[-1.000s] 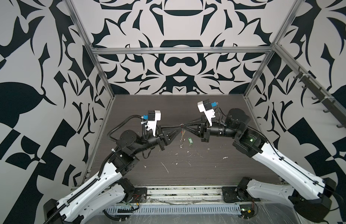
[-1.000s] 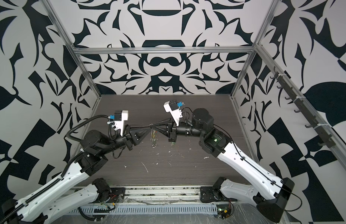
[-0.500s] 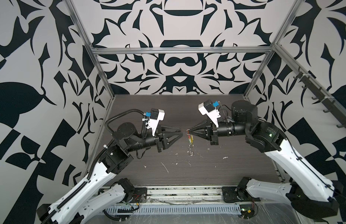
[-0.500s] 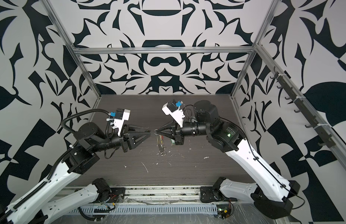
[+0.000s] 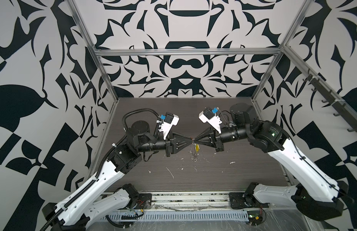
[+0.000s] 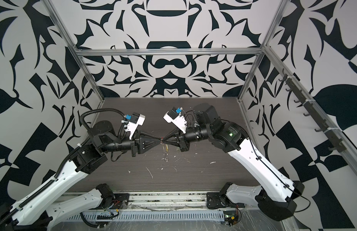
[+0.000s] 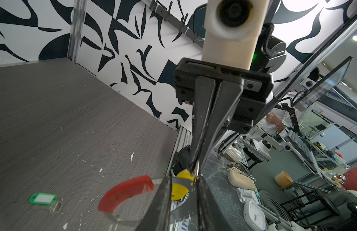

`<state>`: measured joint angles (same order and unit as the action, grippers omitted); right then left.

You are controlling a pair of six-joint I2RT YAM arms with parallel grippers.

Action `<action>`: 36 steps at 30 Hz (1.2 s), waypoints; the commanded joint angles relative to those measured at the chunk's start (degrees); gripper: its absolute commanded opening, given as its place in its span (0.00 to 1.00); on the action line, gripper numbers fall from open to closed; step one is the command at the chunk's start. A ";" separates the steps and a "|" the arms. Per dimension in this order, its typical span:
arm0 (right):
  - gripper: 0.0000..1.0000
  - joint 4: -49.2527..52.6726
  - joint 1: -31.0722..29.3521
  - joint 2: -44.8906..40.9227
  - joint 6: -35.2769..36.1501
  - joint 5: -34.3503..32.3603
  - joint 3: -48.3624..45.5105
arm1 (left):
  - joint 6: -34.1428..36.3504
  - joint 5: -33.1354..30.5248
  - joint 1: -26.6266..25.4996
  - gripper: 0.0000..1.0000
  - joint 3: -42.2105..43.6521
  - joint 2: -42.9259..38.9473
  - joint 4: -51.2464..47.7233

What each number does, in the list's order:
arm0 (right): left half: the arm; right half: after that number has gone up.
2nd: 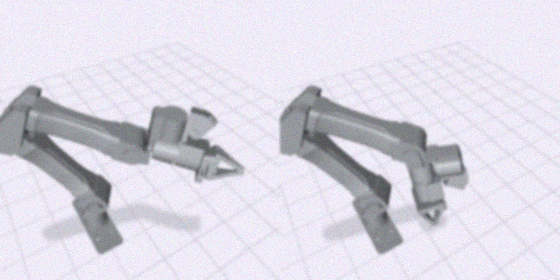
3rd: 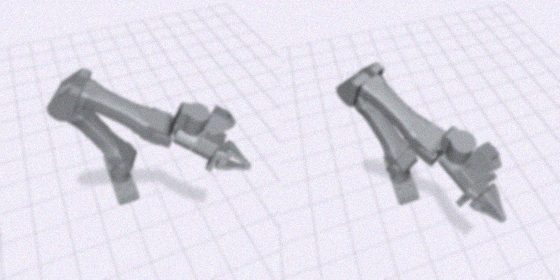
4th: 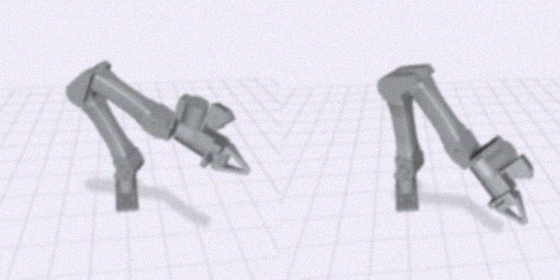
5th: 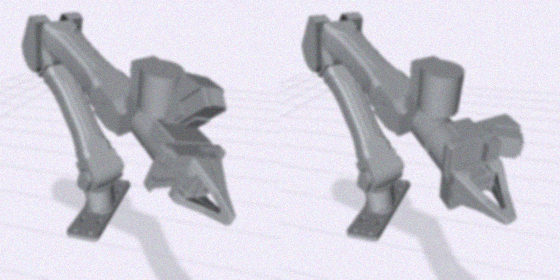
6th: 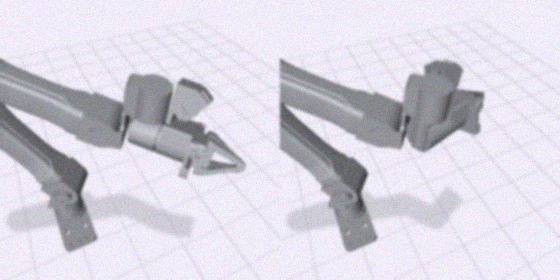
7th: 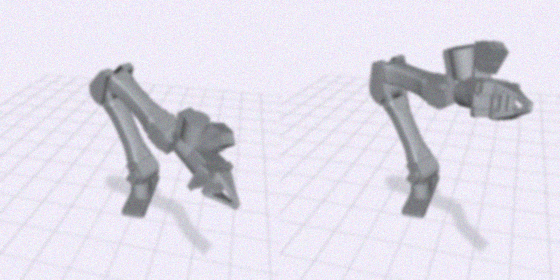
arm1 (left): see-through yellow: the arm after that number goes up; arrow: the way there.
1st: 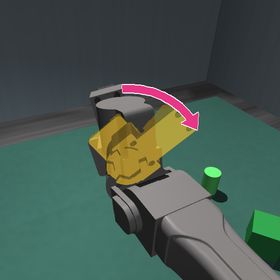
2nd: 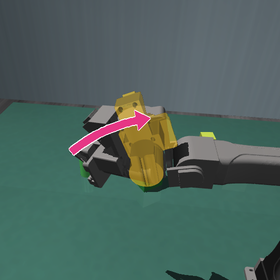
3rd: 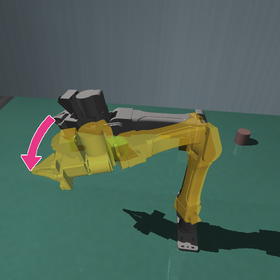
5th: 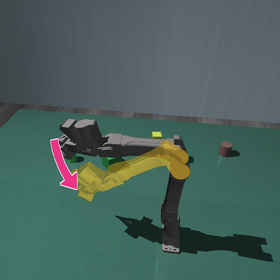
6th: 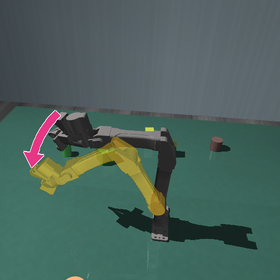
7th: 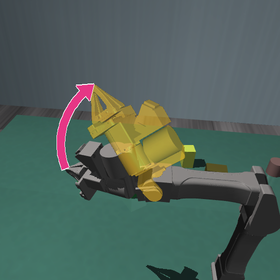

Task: Remove the keys from the keyring

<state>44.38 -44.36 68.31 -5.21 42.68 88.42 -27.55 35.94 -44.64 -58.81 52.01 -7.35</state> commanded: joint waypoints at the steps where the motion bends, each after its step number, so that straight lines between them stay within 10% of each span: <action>1: 0.00 -1.06 -0.20 -0.21 0.95 1.78 2.52 | 0.66 1.06 0.14 0.25 -1.74 0.28 -0.78; 20: 0.00 -4.63 -0.47 -1.26 -0.83 0.68 0.41 | -2.37 1.19 0.08 0.00 -0.15 0.69 3.37; 26: 0.40 -14.16 -0.50 -8.10 -3.70 -6.64 -6.69 | -3.94 -7.84 0.08 0.00 4.44 -3.46 10.94; 36: 0.46 -26.80 -0.53 -15.00 -7.18 -18.42 -17.44 | -5.32 -17.75 0.01 0.00 12.14 -8.43 24.33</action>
<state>23.55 -44.73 52.77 -11.25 28.25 71.79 -32.12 21.17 -44.64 -47.18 44.21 9.96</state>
